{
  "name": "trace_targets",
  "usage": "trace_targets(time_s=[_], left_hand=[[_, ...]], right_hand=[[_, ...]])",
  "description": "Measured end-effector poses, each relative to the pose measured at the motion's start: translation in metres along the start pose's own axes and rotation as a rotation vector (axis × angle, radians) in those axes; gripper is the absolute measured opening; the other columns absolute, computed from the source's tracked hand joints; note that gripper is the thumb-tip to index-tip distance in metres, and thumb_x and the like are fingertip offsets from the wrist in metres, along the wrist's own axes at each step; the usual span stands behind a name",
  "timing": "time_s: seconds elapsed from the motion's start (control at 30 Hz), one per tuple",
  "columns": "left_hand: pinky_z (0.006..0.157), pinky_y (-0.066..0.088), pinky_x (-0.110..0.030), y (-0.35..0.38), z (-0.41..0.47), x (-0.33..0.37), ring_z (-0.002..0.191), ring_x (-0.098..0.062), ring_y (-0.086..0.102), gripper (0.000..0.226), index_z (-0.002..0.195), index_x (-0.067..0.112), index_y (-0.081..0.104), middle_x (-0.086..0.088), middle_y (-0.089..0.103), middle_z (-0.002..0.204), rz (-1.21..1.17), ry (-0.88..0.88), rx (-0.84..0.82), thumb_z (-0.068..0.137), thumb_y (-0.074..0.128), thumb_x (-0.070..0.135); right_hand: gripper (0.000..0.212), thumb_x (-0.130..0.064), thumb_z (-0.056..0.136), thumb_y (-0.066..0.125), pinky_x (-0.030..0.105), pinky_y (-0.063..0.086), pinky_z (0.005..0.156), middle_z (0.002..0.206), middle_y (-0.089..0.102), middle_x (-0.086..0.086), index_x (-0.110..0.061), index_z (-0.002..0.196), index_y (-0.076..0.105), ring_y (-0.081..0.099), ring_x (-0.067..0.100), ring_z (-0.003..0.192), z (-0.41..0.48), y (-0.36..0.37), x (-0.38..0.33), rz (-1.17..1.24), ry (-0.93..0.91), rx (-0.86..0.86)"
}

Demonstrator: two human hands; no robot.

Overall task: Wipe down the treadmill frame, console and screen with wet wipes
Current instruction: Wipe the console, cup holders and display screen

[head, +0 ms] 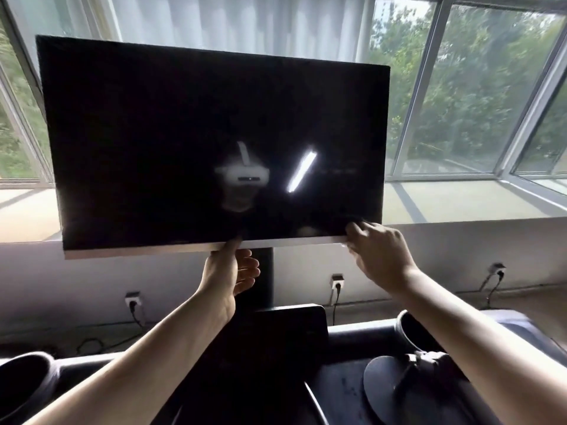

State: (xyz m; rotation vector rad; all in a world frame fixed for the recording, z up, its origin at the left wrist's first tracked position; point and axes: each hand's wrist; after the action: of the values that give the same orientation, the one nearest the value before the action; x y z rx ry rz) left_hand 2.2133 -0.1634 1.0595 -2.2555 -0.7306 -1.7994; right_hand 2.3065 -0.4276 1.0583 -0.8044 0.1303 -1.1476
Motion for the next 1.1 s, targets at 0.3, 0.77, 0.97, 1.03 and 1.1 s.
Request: trace_targets(time_s=[0.3, 0.77, 0.97, 1.03, 1.1], left_hand=[[0.073, 0.052, -0.035, 0.044, -0.012, -0.003, 0.069, -0.020, 0.067, 0.032, 0.093, 0.009, 0.067, -0.004, 0.070, 0.074, -0.034, -0.042, -0.016, 0.103, 0.055, 0.037], [0.064, 0.053, -0.028, 0.055, -0.008, -0.003, 0.066, -0.003, 0.062, 0.027, 0.082, 0.028, 0.060, 0.016, 0.064, 0.070, 1.129, 0.896, 0.114, 0.093, 0.066, 0.052], [0.060, 0.055, -0.029, 0.068, -0.005, 0.011, 0.064, -0.010, 0.063, 0.039, 0.083, 0.023, 0.063, 0.011, 0.065, 0.072, 1.381, 1.109, 0.176, 0.083, 0.074, 0.060], [0.066, 0.057, -0.031, 0.075, -0.005, 0.022, 0.071, -0.012, 0.065, 0.045, 0.088, 0.022, 0.065, 0.009, 0.068, 0.080, 1.410, 1.191, 0.159, 0.077, 0.077, 0.063], [0.078, 0.054, -0.033, 0.081, -0.004, 0.030, 0.084, -0.015, 0.063, 0.052, 0.097, 0.021, 0.065, 0.007, 0.067, 0.092, 1.495, 1.251, 0.099, 0.074, 0.079, 0.065]], right_hand=[[0.038, -0.014, 0.063, 0.091, 0.034, 0.052, 0.044, 0.077, 0.069, 0.002, -0.016, 0.089, 0.064, 0.070, 0.028, 0.064, 0.005, 0.003, -0.007, 0.147, 0.009, -0.069], [0.040, -0.021, 0.092, 0.076, 0.036, 0.056, 0.062, 0.063, 0.066, 0.012, 0.014, 0.076, 0.065, 0.061, 0.019, 0.058, -0.018, -0.002, 0.053, 1.253, 0.901, -0.180], [0.034, -0.017, 0.088, 0.077, 0.028, 0.048, 0.051, 0.062, 0.060, 0.010, 0.007, 0.069, 0.066, 0.054, 0.019, 0.056, 0.033, 0.001, 0.068, 1.323, 0.894, 0.045], [0.042, -0.021, 0.088, 0.076, 0.029, 0.045, 0.051, 0.061, 0.057, 0.016, 0.014, 0.072, 0.060, 0.051, 0.020, 0.056, 0.031, 0.008, 0.071, 1.317, 0.861, 0.039], [0.046, -0.024, 0.090, 0.073, 0.032, 0.041, 0.053, 0.059, 0.055, 0.021, 0.015, 0.070, 0.057, 0.048, 0.019, 0.055, 0.011, 0.015, 0.070, 1.293, 0.800, -0.061]])
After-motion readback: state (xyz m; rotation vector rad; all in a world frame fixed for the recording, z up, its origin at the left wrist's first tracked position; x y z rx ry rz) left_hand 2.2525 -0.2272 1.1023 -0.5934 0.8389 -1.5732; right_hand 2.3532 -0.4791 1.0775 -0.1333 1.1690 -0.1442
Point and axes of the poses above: each hand's wrist, its own z-axis towards the middle knuckle, its own y-axis out of the palm, x = y × z
